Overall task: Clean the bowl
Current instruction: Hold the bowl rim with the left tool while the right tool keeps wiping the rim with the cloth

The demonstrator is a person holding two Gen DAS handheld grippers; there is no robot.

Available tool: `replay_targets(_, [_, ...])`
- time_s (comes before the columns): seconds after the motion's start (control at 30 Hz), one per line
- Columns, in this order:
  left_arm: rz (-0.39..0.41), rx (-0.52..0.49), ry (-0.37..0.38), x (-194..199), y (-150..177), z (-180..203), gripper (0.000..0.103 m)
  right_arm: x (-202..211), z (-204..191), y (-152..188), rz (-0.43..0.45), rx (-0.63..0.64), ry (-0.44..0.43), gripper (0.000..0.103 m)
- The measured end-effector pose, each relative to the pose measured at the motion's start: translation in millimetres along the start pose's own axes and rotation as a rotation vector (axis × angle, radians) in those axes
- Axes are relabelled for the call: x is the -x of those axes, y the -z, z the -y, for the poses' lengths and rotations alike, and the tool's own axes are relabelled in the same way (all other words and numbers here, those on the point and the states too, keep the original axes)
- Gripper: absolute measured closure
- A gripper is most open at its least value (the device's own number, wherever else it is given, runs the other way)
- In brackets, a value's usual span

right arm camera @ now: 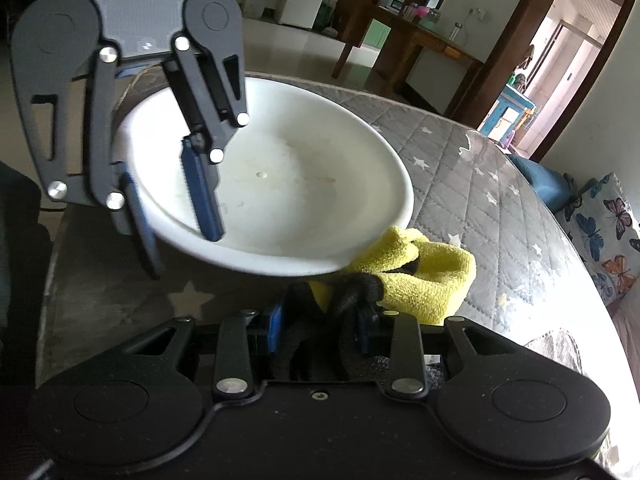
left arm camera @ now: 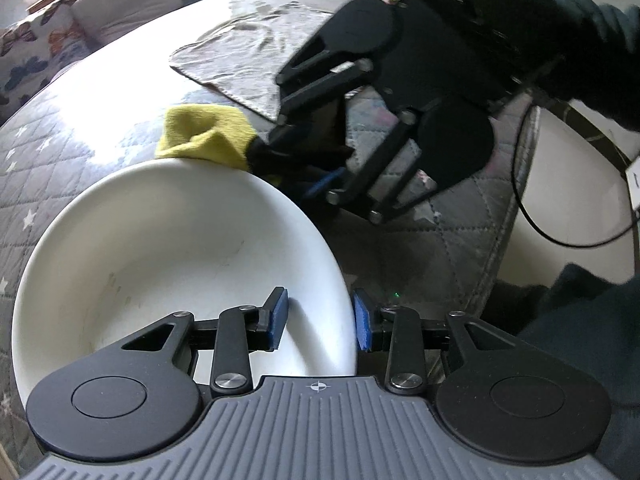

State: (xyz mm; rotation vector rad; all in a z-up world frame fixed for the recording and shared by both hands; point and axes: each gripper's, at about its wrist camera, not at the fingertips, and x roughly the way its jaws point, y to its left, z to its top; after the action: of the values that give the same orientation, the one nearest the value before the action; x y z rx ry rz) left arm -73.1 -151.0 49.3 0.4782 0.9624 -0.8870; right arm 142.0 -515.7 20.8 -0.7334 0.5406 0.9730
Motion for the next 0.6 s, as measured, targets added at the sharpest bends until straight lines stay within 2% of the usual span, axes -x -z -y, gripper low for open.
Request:
replay_targets(0.17, [0.008, 0.008, -0.044, -2, -6, 5, 0.067, 5, -6, 2, 0.002, -0.006, -0.004, 0.066])
replay_targets(0.37, [0.007, 0.029, -0.044, -2, -9, 3, 0.067, 12, -14, 3, 0.006, -0.004, -0.016, 0.066])
replay_targets(0.43, [0.013, 0.019, -0.026, -11, -16, -10, 0.067, 14, -17, 3, 0.007, -0.001, -0.022, 0.066])
replay_targets(0.5, [0.006, 0.031, -0.026, -13, -28, -1, 0.067, 15, -19, 4, 0.007, 0.003, -0.027, 0.066])
replay_targets(0.6, [0.000, -0.003, -0.021, -18, -36, 0, 0.067, 15, -19, 3, 0.005, 0.008, -0.032, 0.066])
